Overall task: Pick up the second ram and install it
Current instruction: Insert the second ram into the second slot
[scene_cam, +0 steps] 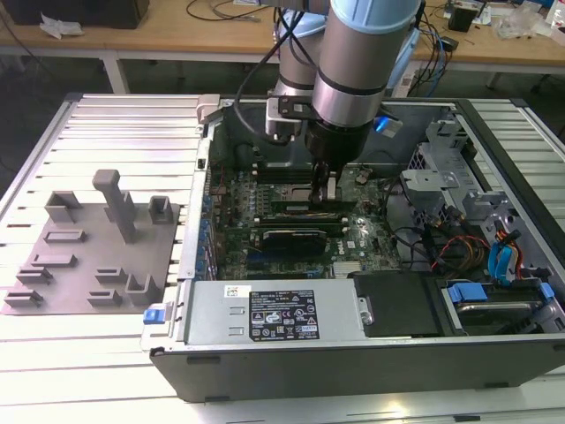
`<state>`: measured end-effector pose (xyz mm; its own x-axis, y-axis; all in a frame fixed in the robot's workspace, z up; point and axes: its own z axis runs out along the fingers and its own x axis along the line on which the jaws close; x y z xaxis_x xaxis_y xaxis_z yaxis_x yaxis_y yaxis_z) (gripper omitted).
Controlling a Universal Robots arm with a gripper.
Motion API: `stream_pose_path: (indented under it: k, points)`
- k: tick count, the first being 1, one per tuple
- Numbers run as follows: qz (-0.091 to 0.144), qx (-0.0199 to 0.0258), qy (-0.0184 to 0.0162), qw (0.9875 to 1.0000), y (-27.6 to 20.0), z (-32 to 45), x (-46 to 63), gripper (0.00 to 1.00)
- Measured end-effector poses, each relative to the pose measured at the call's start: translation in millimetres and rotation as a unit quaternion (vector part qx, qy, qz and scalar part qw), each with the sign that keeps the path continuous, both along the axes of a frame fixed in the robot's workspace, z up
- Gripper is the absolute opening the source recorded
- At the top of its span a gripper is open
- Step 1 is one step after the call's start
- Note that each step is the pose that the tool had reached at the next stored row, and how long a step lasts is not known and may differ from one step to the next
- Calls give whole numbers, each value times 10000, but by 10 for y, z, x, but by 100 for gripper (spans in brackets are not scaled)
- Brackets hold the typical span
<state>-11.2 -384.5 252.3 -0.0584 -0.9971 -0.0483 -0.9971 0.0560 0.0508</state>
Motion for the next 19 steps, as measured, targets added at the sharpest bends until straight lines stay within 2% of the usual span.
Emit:
stream_pose_path:
  k: [4, 7, 12, 19]
  points:
    - [0, 0, 0, 10000, 17, -69, 0, 11]
    - [0, 0, 0, 10000, 49, -106, -4, 11]
    - [0, 0, 0, 10000, 23, -162, -126, 11]
    - [0, 0, 0, 10000, 34, -223, -146, 11]
